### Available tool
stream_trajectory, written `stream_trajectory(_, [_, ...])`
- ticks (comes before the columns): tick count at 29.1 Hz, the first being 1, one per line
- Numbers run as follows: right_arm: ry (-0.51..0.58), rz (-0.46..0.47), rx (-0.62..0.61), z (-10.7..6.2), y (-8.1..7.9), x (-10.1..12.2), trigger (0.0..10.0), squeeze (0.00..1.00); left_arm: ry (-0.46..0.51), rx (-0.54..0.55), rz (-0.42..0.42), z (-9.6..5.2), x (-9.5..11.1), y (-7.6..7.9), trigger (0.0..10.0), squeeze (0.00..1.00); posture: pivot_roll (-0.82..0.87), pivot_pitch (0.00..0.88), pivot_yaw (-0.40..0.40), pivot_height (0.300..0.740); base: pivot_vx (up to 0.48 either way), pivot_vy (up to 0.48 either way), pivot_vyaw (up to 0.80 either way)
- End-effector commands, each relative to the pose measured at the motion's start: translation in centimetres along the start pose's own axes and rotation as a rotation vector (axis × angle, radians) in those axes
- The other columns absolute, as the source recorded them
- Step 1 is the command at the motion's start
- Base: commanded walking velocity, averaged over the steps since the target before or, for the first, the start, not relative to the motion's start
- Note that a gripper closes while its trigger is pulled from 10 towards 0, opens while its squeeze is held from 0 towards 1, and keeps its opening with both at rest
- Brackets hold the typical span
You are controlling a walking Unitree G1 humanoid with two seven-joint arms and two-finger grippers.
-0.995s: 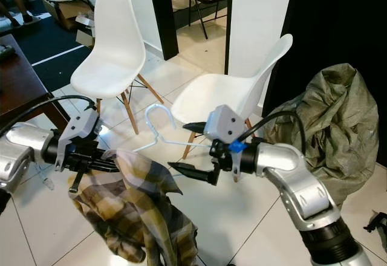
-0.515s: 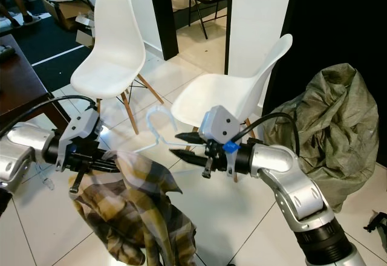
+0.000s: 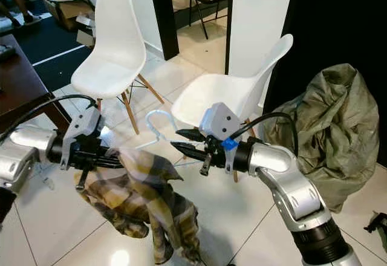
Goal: Hang hanger
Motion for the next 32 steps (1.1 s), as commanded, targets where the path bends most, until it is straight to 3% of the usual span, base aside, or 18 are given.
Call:
stream_trajectory(1, [0.017,0.019,0.033,0.7,-0.9,0.0,0.0,0.00,0.062,0.019,0.021,0.4,1.4,-0.4,10.0,0.00,-0.05,0.126,0.077,0.740,0.000,0.000,0.00])
stream_trajectory(6, [0.065,0.062,-0.004,0.9,-0.5,0.4,0.0,0.00,0.092,0.056,0.026,1.2,1.9,-0.4,10.0,0.00,-0.05,0.126,0.077,0.740,0.000,0.000,0.00])
stream_trajectory(8, [0.085,0.081,-0.046,1.0,-0.1,0.4,0.0,0.00,0.136,0.105,0.034,2.6,2.6,0.0,10.0,0.00,-0.04,0.130,0.075,0.740,0.000,0.000,0.39])
stream_trajectory(11, [0.092,0.094,-0.076,1.0,0.2,0.3,0.0,0.00,0.165,0.125,0.026,3.3,3.0,0.3,10.0,0.00,-0.04,0.130,0.075,0.740,0.000,0.000,0.78])
stream_trajectory(13, [0.096,0.118,-0.102,1.2,0.1,-0.1,0.0,0.00,0.213,0.143,-0.004,4.6,3.6,1.3,10.0,0.00,-0.04,0.133,0.071,0.740,0.000,0.000,0.78])
stream_trajectory(17, [0.089,0.131,-0.077,1.3,-0.6,-0.5,0.0,0.00,0.226,0.110,-0.032,5.7,3.4,3.0,10.0,0.00,-0.04,0.133,0.066,0.740,0.000,0.000,0.78])
stream_trajectory(25, [0.087,0.118,-0.029,1.2,-1.2,-0.3,0.0,0.00,0.225,0.083,-0.037,5.1,3.7,3.0,10.0,0.00,-0.04,0.129,0.067,0.740,0.000,0.000,0.78])
stream_trajectory(32, [0.107,0.123,0.097,0.5,-2.8,0.3,0.0,0.00,0.252,0.042,-0.032,3.5,4.6,3.1,10.0,0.00,-0.05,0.126,0.069,0.740,0.000,0.000,0.79])
Point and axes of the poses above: a point about 5 cm out from each wrist's last joint towards the gripper, its own z axis pointing out of the wrist towards the gripper, its own x axis along the axis of the wrist's last joint, y = z × x, the point moved 5 cm from there along z, pointing out of the wrist towards the gripper, and after that the axes turned 9 degrees about z, right-handed, at the moved point
